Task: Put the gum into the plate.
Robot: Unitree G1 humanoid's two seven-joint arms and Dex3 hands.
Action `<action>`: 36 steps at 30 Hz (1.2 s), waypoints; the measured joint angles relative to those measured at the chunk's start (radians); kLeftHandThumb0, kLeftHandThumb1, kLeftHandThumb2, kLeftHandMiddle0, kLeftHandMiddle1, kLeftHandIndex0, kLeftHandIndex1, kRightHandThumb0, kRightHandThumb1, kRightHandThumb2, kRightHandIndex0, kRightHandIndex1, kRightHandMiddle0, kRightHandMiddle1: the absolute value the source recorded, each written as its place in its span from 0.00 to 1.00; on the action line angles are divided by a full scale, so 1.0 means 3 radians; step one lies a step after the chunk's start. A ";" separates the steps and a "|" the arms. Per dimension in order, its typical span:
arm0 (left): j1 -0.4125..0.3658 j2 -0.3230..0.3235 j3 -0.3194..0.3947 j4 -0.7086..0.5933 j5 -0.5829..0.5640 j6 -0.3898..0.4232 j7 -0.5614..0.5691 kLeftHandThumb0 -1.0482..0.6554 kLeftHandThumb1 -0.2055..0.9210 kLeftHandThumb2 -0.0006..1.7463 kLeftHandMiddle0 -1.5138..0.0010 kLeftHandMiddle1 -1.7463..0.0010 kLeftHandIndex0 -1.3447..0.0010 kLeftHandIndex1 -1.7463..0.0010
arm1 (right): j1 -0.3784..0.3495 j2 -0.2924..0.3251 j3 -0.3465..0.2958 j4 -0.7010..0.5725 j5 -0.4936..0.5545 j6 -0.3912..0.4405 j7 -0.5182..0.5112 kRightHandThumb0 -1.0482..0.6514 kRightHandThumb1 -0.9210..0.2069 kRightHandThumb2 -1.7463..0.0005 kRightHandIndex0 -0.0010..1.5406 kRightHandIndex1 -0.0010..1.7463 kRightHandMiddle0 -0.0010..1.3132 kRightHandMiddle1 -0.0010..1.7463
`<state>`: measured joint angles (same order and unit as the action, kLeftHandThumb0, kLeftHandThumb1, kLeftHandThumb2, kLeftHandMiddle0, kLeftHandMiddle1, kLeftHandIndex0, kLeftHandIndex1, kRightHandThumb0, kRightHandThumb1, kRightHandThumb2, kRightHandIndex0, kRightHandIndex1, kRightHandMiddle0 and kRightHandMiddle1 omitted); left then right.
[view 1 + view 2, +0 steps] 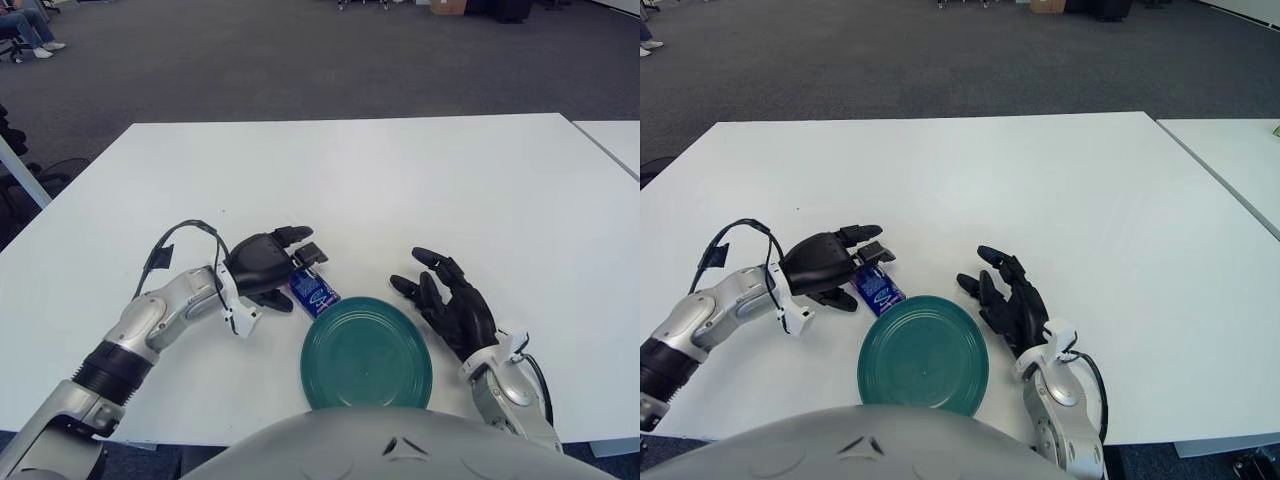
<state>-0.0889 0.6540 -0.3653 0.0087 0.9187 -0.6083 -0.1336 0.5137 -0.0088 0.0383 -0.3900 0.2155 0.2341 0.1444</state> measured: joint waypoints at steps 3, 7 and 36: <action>-0.0006 0.0000 -0.0024 0.0010 -0.0006 -0.0015 -0.0018 0.19 1.00 0.14 0.82 1.00 0.99 0.50 | -0.0002 0.0001 -0.0018 0.0000 0.0000 -0.0001 -0.0029 0.28 0.00 0.62 0.41 0.11 0.08 0.47; -0.0029 0.0003 -0.0064 0.0031 -0.0023 -0.0052 -0.0058 0.19 1.00 0.13 0.82 1.00 0.97 0.49 | -0.0006 0.0001 -0.0052 0.0003 0.0001 -0.0005 -0.0042 0.28 0.00 0.63 0.42 0.12 0.09 0.48; -0.0189 -0.0041 -0.0493 0.0572 0.0188 -0.0337 0.0593 0.23 0.84 0.26 0.69 0.99 0.90 0.46 | -0.0087 -0.0007 -0.0519 0.0006 0.0137 0.0144 -0.0140 0.28 0.00 0.63 0.33 0.27 0.12 0.49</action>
<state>-0.1455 0.6416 -0.5131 0.1804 0.9752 -0.7093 0.0444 0.4875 -0.0108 -0.1173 -0.3882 0.2566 0.2772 0.1025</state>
